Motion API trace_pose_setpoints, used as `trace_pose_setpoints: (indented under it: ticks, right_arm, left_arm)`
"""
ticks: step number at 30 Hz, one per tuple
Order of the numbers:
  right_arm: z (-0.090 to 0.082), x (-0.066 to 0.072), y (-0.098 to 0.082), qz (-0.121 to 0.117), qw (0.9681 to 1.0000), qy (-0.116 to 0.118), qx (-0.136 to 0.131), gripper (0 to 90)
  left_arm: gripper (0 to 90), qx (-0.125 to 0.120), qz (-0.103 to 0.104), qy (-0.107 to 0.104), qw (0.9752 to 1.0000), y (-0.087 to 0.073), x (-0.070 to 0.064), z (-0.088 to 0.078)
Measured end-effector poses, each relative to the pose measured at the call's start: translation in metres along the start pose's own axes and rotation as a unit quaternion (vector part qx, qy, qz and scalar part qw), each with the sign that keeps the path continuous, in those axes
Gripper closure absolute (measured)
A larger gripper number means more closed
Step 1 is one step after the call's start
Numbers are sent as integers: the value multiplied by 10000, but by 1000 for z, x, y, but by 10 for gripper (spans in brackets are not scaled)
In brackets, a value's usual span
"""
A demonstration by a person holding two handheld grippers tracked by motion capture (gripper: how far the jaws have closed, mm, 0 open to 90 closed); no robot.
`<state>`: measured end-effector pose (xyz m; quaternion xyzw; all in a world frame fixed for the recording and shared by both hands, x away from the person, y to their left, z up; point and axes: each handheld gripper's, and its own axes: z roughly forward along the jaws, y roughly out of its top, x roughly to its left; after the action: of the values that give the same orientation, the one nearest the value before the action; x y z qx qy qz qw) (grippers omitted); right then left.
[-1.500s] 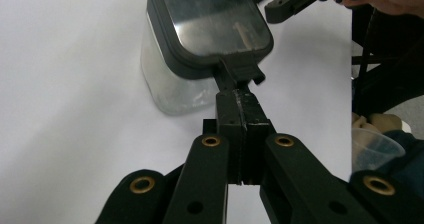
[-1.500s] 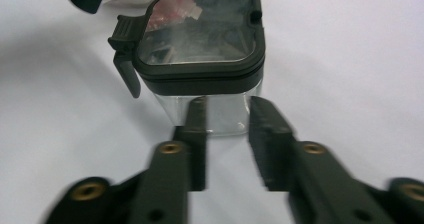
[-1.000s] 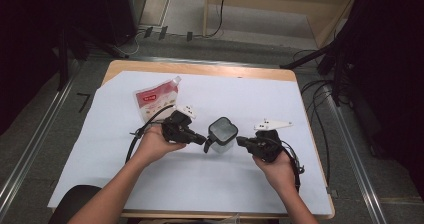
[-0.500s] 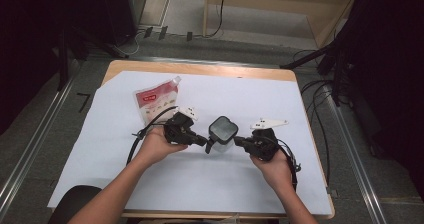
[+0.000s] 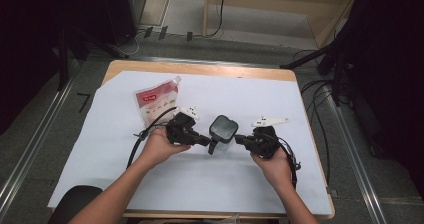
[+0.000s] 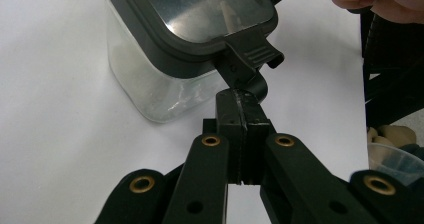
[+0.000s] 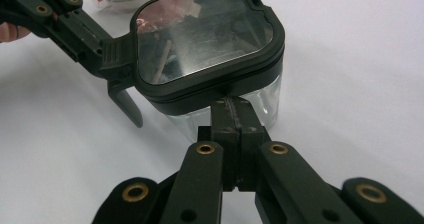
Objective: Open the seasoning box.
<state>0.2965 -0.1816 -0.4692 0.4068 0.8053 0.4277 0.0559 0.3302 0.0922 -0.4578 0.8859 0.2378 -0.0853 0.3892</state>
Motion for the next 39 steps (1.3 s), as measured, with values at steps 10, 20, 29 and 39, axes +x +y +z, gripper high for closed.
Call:
trace_pose_setpoints:
  ticks: [10,20,29,39]
  right_arm:
    - [3,-4,1,71,10000,-36,-23,900]
    - [7,-7,2,155,9998,-98,-27,900]
    - [4,-11,4,213,9997,-143,-56,900]
    - [-9,-5,2,113,9998,-112,-91,900]
  left_arm:
    - [900,-83,92,46,9999,3,-7,5]
    - [900,-182,-55,-51,9998,4,-10,13]
    - [898,-279,-42,-106,9995,8,-16,24]
    - [860,-203,-97,-236,9995,9,-14,16]
